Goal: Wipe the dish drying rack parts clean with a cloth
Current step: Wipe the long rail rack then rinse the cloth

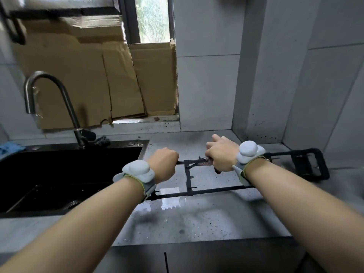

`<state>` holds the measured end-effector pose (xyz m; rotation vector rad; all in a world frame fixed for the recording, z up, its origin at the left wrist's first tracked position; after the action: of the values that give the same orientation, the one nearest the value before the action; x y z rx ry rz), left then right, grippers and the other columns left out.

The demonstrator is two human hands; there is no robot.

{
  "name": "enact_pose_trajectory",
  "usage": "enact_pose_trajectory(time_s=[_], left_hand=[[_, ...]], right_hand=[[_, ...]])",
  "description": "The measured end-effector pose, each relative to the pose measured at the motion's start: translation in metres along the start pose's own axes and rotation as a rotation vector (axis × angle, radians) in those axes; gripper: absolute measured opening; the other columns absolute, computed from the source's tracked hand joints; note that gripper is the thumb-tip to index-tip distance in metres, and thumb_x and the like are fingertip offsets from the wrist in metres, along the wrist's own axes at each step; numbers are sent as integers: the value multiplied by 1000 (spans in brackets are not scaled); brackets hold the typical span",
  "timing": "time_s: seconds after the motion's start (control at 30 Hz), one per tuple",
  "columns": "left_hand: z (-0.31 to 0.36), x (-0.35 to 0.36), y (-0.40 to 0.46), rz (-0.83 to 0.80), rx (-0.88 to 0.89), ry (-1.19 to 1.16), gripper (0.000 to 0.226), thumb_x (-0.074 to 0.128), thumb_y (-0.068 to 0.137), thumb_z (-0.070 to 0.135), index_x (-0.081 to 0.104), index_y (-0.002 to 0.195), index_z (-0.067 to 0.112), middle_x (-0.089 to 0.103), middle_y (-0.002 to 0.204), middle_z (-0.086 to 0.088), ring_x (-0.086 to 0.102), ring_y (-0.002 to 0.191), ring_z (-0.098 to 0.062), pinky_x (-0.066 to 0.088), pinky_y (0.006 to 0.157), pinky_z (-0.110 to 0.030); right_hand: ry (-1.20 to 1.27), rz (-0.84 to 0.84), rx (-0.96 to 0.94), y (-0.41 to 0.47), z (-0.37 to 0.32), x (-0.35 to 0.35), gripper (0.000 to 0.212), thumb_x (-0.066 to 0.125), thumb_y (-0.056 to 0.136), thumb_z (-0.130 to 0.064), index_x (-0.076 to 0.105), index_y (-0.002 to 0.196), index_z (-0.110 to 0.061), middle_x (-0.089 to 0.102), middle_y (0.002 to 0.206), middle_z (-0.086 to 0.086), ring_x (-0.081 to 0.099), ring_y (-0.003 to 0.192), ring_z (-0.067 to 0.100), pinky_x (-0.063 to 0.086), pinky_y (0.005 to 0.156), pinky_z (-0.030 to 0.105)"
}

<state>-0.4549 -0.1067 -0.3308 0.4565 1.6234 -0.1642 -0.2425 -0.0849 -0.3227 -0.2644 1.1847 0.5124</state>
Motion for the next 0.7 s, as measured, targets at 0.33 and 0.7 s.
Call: enact_pose_trajectory(time_s=[0.33, 0.7], left_hand=[[-5, 55, 33, -223, -56, -124, 26, 51, 93, 9, 74, 105, 13, 73, 99, -9, 68, 89, -30, 58, 81, -39], [-37, 13, -5, -88, 10, -158, 28, 49, 98, 18, 68, 118, 14, 67, 117, -5, 62, 109, -27, 50, 94, -37]], right_hand=[[426, 54, 170, 29, 18, 48, 17, 48, 95, -15, 65, 91, -14, 55, 108, 3, 35, 103, 27, 37, 92, 41], [1030, 439, 202, 26, -18, -22, 17, 71, 83, -22, 64, 96, -30, 65, 82, -7, 55, 71, 2, 43, 70, 25]])
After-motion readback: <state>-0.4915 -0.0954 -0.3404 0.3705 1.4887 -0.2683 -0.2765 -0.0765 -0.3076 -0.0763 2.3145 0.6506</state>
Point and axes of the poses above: each hand's wrist, its own y-axis towards the middle knuckle, its own x-axis out of the palm, z = x × y, the point moved 1 cm from there along y, towards the middle knuckle
